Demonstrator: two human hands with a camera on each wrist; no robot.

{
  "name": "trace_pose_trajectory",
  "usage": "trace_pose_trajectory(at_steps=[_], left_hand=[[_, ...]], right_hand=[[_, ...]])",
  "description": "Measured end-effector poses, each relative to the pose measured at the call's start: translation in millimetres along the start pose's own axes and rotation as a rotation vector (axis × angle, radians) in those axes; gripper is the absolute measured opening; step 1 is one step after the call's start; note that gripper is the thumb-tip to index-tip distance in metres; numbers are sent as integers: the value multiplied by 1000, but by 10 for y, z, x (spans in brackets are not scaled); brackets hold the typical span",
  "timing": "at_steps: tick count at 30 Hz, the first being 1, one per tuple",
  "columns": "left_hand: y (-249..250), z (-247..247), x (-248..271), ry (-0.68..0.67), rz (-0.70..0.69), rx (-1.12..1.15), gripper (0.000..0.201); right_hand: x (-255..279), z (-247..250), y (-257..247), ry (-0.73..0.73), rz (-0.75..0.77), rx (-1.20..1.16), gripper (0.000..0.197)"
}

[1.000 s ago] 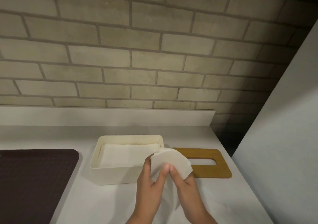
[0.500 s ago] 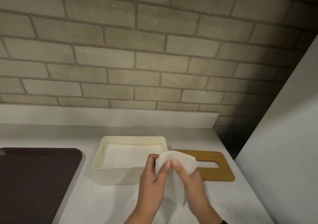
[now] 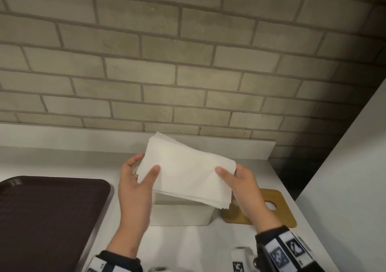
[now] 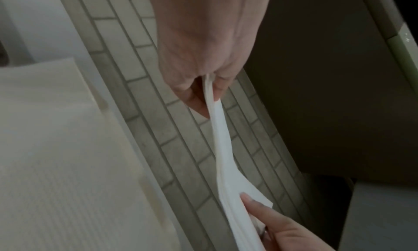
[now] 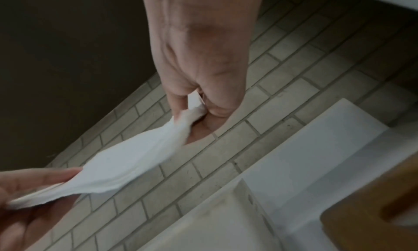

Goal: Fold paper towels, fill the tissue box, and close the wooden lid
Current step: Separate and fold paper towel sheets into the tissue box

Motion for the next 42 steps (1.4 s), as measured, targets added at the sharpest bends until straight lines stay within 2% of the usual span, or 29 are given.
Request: trace_pose_trajectory(at_steps=[3, 7, 9, 12, 18, 21, 25, 29, 31, 33, 35, 38, 40, 42], left_hand=[[40, 114, -196, -48, -44, -301, 27], [-105, 213, -384, -113, -32, -755, 22], [-187, 206, -419, -139, -12, -894, 21], [-310, 165, -464, -176, 8, -987, 27], [-541, 112, -573, -324, 45, -1345, 30], [-532, 43, -585, -329, -11, -1453, 33], [-449, -77, -590, -327, -135, -1702, 24], [-370, -173, -600, -332, -244, -1858, 32], [-320, -170, -618, -293, -277, -1891, 29], [-280, -136, -645, -235, -294, -1889, 25], [-288, -101, -674, -213, -278, -1899, 24], [-418, -90, -688, -250, -230, -1951, 29], [-482, -98, -697, -282, -227, -1970, 31], [-510, -94, -700, -286, -231, -1977, 32]], right_hand=[[-180, -165, -20, -28, 0, 76, 13], [-364, -369, 171, -50, 0, 390, 27], [-411, -434, 260, -52, 11, 533, 35], [-434, -499, 306, -52, 14, 685, 44], [-439, -675, 353, -131, 86, 902, 43], [-457, -757, 416, -166, 125, 991, 40], [-505, -791, 438, -114, 283, 1104, 28], [-522, -808, 451, -73, 381, 1122, 21], [-495, -791, 358, 16, 488, 1097, 11], [-463, -764, 270, 119, 559, 1111, 17], [-472, -769, 274, 120, 538, 1182, 22], [-534, -799, 395, 86, 421, 1358, 33], [-530, -813, 434, 8, 344, 1439, 22], [-558, -826, 462, -52, 363, 1459, 27]])
Point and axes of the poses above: each hand's wrist, its own x-axis away from the middle knuckle, its own z-axis out of the back of the hand, y = z × x, the point moved 6 cm from there along -x, towards the middle knuckle
